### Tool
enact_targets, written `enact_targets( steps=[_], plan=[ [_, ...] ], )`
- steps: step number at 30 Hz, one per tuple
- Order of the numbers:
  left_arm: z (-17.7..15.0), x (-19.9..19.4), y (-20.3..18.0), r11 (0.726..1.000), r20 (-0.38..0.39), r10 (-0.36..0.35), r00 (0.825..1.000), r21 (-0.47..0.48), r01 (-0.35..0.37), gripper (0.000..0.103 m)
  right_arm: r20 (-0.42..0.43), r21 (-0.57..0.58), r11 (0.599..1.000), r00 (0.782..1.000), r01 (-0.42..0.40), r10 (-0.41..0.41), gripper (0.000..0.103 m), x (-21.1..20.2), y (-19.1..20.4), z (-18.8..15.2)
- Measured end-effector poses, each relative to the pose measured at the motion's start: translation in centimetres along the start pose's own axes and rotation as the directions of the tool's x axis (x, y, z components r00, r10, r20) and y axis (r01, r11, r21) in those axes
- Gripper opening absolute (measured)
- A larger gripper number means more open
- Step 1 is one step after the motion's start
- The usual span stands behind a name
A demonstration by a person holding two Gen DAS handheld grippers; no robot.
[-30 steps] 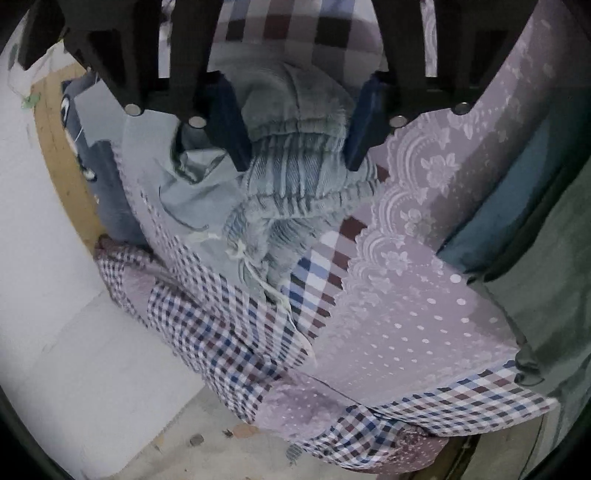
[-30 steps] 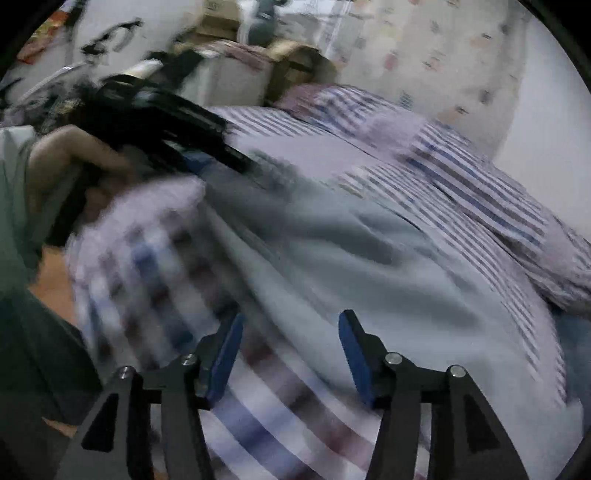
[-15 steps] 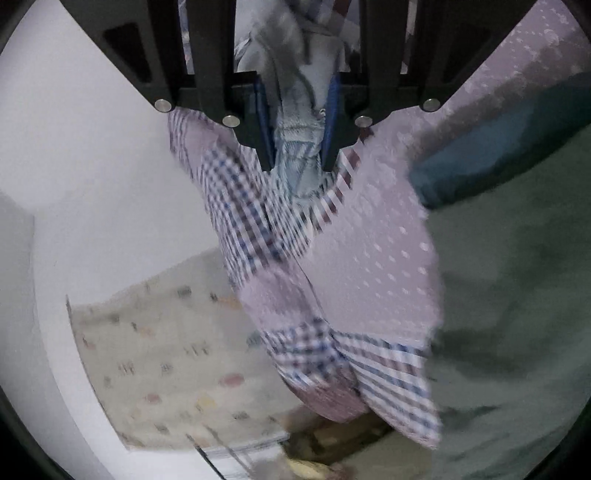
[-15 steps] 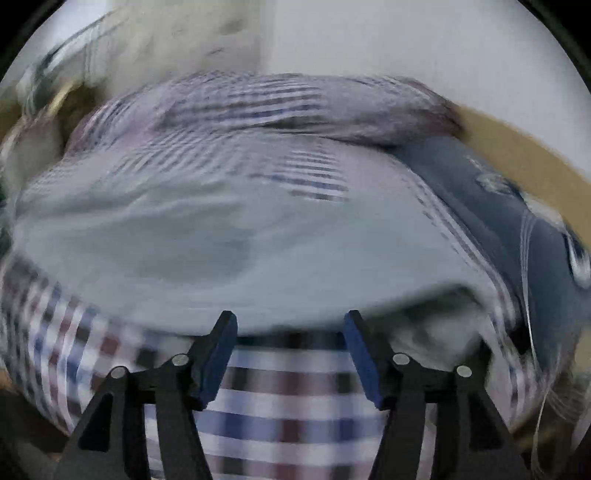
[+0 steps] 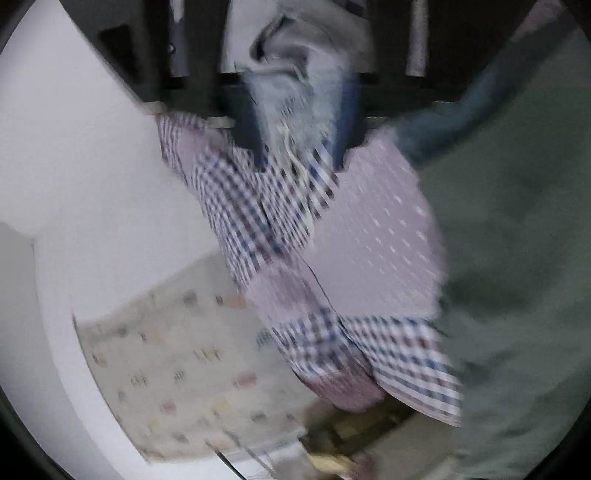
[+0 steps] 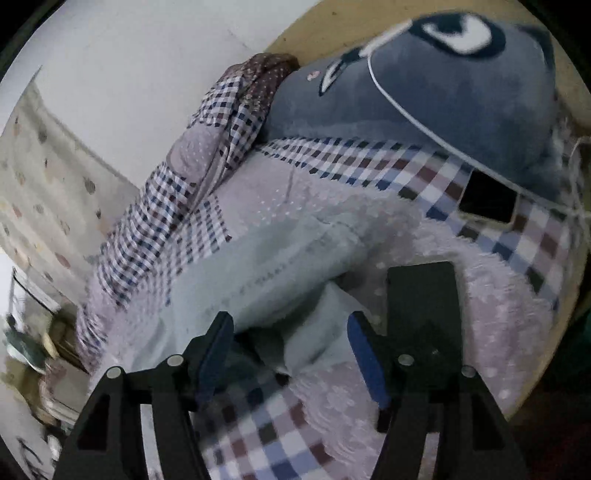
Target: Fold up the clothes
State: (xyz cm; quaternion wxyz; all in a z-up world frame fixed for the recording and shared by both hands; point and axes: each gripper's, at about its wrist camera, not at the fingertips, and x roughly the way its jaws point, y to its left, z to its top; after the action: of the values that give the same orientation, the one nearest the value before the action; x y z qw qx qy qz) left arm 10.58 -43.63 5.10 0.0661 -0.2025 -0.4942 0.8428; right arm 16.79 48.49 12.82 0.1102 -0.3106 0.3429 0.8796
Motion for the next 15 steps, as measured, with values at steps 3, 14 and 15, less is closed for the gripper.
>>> enact_targets(
  steps=[3,14,15],
  plan=[
    [-1.0,1.0,-1.2,0.999,-0.059,0.013,0.998,0.050,-0.010,0.067,-0.007,0.099,0.995,1.000,-0.027,0.028,0.068,1.0,-1.6,1.6],
    [-3.2,1.9,-0.8,0.988,-0.192,0.130,0.973,0.110,-0.110,0.073,-0.071,0.276,0.956,0.994,0.099,-0.083,0.068,7.3,-4.8,3.8],
    [-3.2,2.2,-0.7,0.987,-0.199,0.137,0.970,0.109,-0.117,0.074,-0.073,0.277,0.956,0.994,0.100,-0.083,0.068,7.8,-4.8,4.0]
  ],
)
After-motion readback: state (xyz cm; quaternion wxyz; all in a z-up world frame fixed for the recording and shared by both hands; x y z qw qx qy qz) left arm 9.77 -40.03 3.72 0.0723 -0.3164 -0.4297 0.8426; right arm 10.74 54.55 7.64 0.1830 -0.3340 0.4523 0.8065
